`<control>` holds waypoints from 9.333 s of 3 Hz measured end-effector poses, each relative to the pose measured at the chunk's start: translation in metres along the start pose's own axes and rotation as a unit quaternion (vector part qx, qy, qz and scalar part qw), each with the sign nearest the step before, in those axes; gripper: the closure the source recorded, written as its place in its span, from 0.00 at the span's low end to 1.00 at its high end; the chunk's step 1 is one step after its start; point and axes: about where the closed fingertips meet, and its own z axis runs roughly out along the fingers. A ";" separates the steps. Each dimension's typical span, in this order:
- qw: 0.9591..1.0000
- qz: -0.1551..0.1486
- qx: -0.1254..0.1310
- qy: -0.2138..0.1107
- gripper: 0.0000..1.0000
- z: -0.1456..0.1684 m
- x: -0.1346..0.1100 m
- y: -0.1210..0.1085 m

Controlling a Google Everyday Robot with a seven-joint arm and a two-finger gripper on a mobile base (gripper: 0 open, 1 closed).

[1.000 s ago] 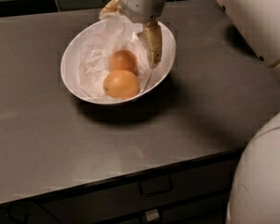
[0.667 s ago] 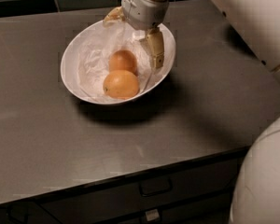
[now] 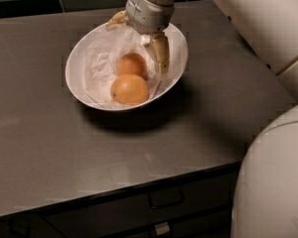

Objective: Pick orange from white bowl

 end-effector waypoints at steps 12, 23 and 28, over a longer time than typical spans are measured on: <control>0.996 0.004 -0.087 0.011 0.29 0.024 -0.004 -0.005; 0.991 -0.012 -0.132 -0.031 0.37 0.074 0.024 0.001; 0.999 -0.004 -0.052 -0.006 1.00 0.048 0.019 -0.012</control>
Offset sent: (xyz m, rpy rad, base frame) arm 0.0197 0.0008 -0.0422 -0.0455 0.1503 0.0578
